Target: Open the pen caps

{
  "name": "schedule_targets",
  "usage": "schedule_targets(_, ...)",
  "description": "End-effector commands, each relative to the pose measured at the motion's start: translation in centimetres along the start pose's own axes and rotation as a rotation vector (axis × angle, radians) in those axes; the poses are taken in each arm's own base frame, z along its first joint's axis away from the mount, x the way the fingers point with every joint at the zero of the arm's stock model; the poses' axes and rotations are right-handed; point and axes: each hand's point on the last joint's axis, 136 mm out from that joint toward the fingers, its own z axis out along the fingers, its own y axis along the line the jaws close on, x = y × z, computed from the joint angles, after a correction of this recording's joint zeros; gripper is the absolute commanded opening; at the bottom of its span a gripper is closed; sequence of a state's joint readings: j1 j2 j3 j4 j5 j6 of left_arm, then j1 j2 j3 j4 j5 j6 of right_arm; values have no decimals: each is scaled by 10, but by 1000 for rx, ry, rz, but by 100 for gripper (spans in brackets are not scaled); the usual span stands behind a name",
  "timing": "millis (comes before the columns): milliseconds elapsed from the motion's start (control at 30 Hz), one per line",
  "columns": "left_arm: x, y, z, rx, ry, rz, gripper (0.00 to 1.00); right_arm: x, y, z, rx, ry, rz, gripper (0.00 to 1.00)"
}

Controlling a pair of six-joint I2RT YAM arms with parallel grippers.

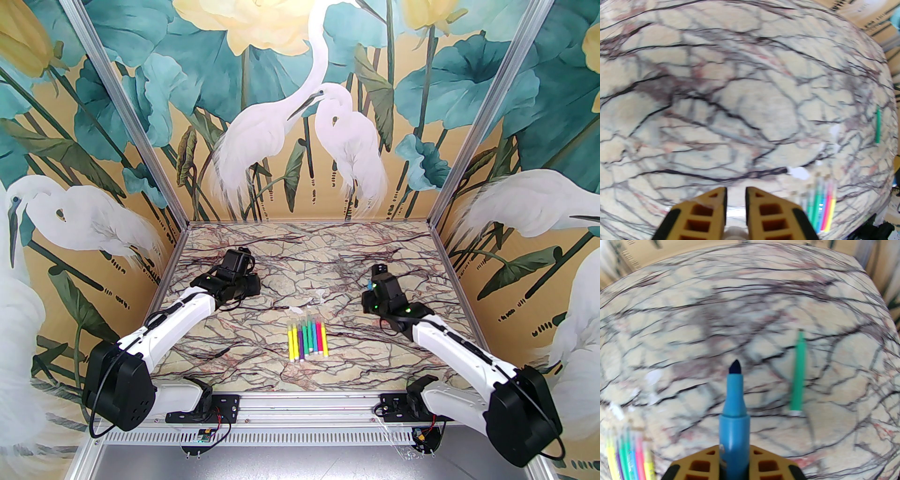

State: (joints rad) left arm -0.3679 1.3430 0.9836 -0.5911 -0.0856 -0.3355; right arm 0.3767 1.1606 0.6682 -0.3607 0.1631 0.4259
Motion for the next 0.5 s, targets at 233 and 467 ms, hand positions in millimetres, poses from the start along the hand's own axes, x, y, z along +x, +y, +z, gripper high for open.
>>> schedule_targets(233,8,38,31,-155,79,27,0,-21,-50,11,134,17,76,0)
schedule_targets(467,4,41,50,-201,126,45,0,-23,-71,27,148,65,135,0)
